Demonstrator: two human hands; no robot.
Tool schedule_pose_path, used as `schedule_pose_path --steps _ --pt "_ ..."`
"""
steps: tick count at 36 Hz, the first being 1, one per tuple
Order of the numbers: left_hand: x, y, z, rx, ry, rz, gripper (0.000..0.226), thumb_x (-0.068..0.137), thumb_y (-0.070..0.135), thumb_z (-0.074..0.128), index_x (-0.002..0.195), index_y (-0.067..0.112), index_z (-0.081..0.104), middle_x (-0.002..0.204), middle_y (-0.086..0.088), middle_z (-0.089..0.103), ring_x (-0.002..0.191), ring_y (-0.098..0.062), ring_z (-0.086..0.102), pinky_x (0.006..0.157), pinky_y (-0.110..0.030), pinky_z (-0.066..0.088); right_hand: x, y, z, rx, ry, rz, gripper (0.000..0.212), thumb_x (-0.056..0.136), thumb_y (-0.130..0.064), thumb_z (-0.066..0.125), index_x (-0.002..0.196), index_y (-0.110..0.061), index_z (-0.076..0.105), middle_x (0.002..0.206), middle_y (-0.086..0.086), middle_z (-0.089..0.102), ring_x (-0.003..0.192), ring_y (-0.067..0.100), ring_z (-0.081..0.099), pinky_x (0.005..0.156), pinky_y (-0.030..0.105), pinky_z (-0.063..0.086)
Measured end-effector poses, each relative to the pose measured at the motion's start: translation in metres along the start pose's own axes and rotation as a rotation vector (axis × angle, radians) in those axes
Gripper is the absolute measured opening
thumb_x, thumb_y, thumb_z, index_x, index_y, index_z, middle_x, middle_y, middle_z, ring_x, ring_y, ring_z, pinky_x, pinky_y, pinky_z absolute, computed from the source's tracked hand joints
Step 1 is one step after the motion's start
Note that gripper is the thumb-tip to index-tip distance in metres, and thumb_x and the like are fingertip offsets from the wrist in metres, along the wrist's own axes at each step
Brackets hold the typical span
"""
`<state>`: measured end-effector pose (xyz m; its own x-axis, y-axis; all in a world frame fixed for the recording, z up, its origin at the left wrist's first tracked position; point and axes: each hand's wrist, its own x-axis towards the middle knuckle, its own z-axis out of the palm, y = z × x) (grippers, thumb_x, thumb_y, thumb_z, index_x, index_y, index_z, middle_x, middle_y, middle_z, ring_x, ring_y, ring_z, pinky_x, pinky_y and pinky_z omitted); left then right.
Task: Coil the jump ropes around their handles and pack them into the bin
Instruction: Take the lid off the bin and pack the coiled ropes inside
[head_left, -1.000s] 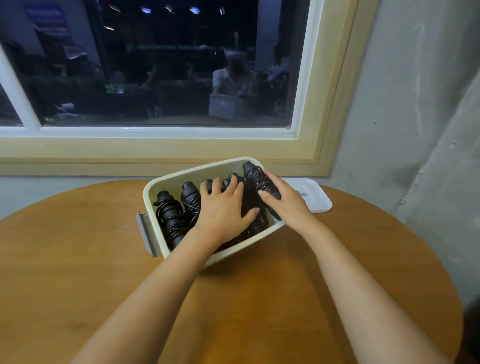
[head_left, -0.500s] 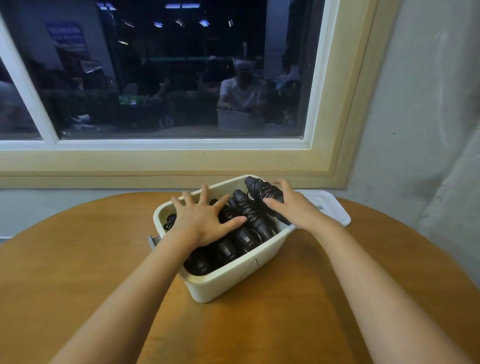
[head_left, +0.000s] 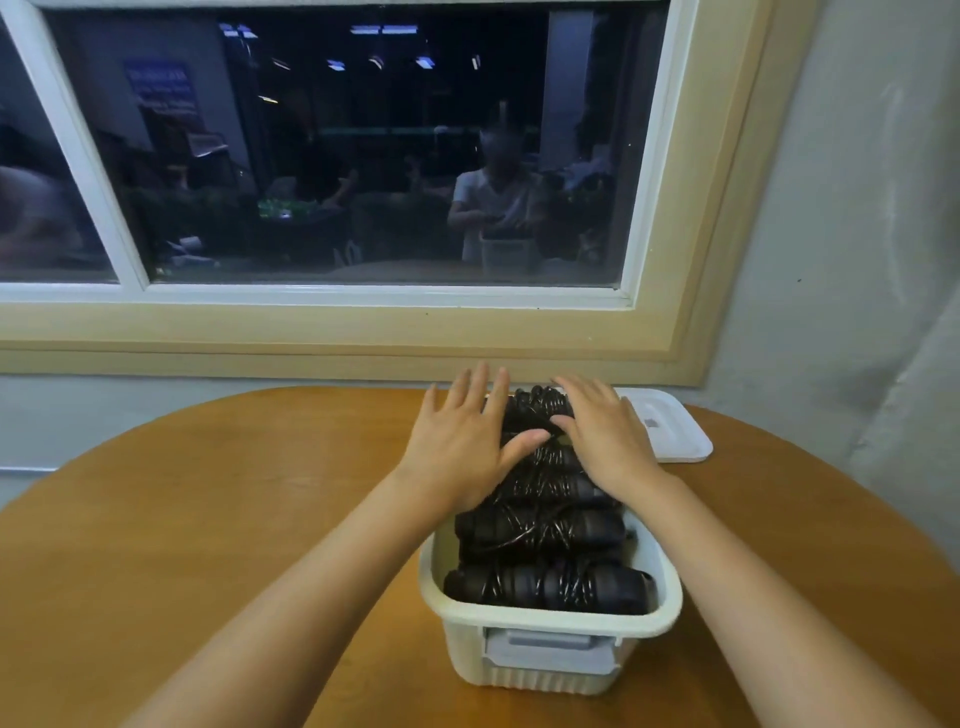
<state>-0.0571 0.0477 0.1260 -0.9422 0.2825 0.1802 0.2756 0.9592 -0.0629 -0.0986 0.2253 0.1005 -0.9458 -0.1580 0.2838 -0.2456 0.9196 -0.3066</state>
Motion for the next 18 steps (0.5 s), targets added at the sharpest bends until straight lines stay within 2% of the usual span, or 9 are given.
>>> schedule_pose_path --steps 1,2,3,5,12,18 --pt "0.009 0.001 0.007 -0.028 -0.025 0.032 0.092 0.084 0.073 -0.003 0.156 0.017 -0.011 0.165 -0.009 -0.008 0.152 -0.024 -0.007 0.123 -0.050 0.004 -0.002 0.000 0.000 -0.049 -0.062 -0.011 0.057 0.106 -0.038 0.034 0.158 -0.025 0.014 0.166 -0.003 0.005 0.153 0.023 -0.001 0.122 0.051 0.009" --pt "0.017 0.003 0.013 -0.040 -0.048 0.053 0.090 0.085 0.072 -0.001 0.156 0.017 -0.013 0.164 -0.007 -0.015 0.151 -0.023 -0.014 0.122 -0.051 -0.003 -0.005 0.001 0.000 -0.098 -0.121 -0.020 0.061 0.106 -0.043 0.027 0.159 -0.025 0.003 0.165 -0.005 -0.011 0.152 0.023 -0.015 0.121 0.052 0.001" --pt "0.022 0.005 0.019 -0.047 -0.066 0.062 0.090 0.085 0.073 -0.001 0.155 0.017 -0.013 0.163 -0.006 -0.017 0.150 -0.023 -0.018 0.122 -0.052 -0.007 -0.008 0.003 0.001 -0.138 -0.161 -0.027 0.064 0.104 -0.048 0.021 0.158 -0.025 -0.006 0.163 -0.007 -0.021 0.149 0.022 -0.024 0.120 0.052 -0.005" --pt "0.028 0.008 0.030 -0.069 -0.084 0.065 0.094 0.081 0.075 -0.004 0.155 0.017 -0.014 0.163 -0.006 -0.017 0.150 -0.023 -0.018 0.121 -0.052 -0.009 -0.014 0.005 0.003 -0.192 -0.182 -0.036 0.070 0.101 -0.056 0.014 0.155 -0.025 -0.016 0.158 -0.007 -0.031 0.146 0.021 -0.030 0.119 0.052 -0.010" --pt "0.028 0.005 0.045 -0.185 -0.101 0.066 0.091 0.082 0.074 -0.003 0.154 0.020 -0.016 0.162 -0.001 -0.022 0.149 -0.018 -0.022 0.120 -0.050 -0.013 -0.018 0.006 0.008 -0.206 -0.219 -0.028 0.069 0.101 -0.056 0.011 0.156 -0.023 -0.015 0.161 -0.004 -0.028 0.148 0.019 -0.026 0.118 0.046 -0.015" --pt "0.028 0.005 0.042 -0.146 -0.176 0.069 0.095 0.079 0.073 -0.006 0.157 0.019 -0.008 0.165 -0.001 -0.011 0.151 -0.020 -0.015 0.121 -0.048 -0.011 -0.018 0.009 0.007 -0.192 -0.319 0.017 0.064 0.102 -0.055 0.007 0.158 -0.026 -0.007 0.165 -0.004 -0.013 0.152 0.017 -0.013 0.120 0.052 -0.013"
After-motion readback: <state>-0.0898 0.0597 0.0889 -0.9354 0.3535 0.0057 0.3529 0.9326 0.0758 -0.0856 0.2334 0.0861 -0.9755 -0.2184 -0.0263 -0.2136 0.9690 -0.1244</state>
